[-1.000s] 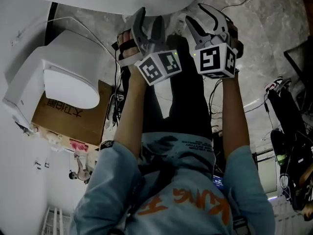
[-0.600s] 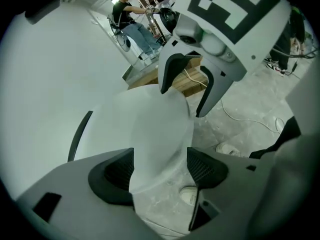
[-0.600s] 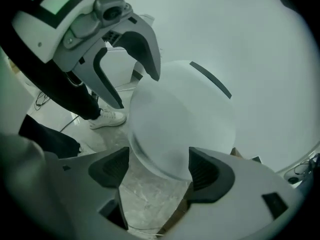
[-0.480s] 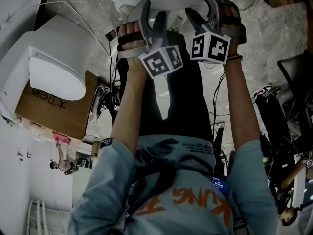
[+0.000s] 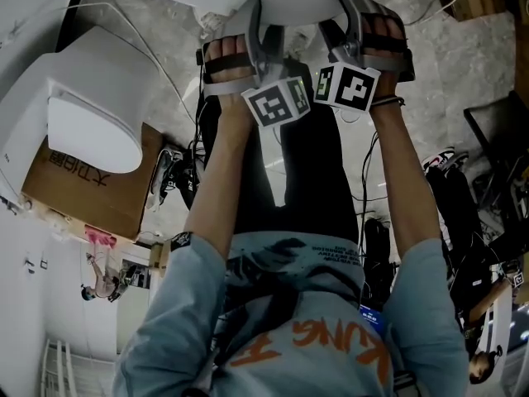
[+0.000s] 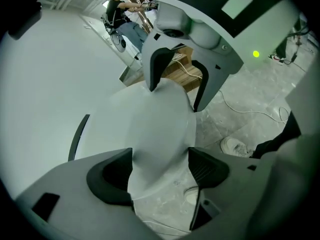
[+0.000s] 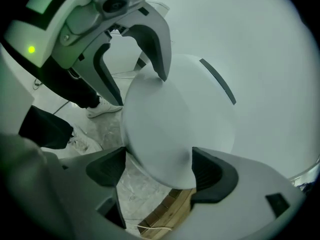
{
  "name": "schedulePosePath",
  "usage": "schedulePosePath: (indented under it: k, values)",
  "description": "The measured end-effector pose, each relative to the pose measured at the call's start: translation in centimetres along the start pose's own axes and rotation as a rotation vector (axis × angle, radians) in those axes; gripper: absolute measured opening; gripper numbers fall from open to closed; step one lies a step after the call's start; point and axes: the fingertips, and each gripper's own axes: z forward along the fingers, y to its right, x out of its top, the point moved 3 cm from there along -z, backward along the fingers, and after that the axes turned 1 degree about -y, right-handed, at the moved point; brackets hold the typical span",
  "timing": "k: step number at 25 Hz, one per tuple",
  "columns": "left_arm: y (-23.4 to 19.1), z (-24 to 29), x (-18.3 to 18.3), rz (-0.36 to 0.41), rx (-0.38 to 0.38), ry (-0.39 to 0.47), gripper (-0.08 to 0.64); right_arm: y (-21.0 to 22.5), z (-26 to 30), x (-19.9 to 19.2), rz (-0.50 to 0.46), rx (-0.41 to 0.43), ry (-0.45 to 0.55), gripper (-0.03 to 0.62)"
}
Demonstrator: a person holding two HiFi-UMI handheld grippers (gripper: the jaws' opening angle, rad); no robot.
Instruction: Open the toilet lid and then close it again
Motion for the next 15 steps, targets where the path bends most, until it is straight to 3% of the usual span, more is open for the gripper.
schedulePosePath:
  k: [3,7,15]
  values:
    - [-0.5,-0.1,0.1,0.006,-0.01,-0.009,0.368,0.6,0.1,0.2,0.0,0.037,-0.028,0.433]
    - [-0.9,-0.9,0.3,0.015,-0.026,0.005,0.377,0.8,-1.2,0.3,0.029,0.062,-0.028,0.395]
    - [-1.3,-4.6,2.2,0.214,0.086,0.072,0.379,2.6,-6.2,0.7,0.058,0.037,-0.007,0.354]
